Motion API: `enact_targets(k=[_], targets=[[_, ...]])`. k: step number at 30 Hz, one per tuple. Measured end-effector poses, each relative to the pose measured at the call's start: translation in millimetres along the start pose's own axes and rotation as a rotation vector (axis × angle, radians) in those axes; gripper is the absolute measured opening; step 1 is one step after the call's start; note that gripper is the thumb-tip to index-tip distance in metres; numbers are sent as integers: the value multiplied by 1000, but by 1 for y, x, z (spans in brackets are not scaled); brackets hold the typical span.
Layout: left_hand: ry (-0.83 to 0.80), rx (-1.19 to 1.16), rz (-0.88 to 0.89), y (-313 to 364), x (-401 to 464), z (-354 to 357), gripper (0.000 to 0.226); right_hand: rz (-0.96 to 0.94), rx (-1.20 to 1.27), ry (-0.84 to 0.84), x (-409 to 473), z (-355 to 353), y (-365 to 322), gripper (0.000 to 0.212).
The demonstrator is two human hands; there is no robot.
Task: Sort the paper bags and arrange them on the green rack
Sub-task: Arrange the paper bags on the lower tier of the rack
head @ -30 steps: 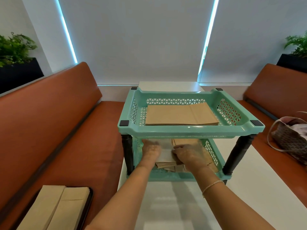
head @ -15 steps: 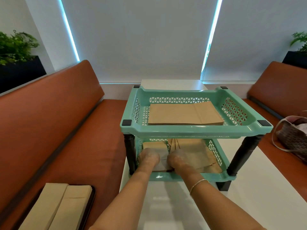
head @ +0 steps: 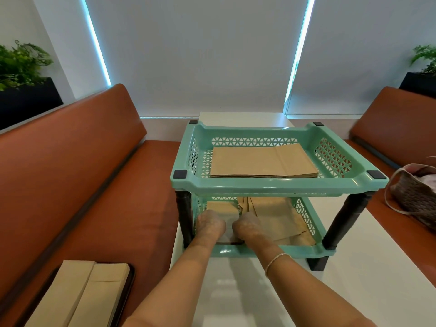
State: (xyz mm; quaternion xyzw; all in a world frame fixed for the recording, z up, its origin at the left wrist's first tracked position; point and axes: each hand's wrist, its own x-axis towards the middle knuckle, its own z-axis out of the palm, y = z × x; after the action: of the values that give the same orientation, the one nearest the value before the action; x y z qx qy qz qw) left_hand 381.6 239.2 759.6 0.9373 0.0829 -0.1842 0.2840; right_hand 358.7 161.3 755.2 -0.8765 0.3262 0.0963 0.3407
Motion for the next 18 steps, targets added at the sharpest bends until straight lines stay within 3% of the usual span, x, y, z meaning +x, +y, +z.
enact_targets(k=[4,15,18], targets=[[56,-46,-18,0,2,2,36,9,2,-23,2,5,-1,25],[77,261,132,-3,-2,8,43,-92,-21,-14,1,6,6,27],[121,329,203,-2,-4,8,43,-133,-59,32,5,-2,11,14]])
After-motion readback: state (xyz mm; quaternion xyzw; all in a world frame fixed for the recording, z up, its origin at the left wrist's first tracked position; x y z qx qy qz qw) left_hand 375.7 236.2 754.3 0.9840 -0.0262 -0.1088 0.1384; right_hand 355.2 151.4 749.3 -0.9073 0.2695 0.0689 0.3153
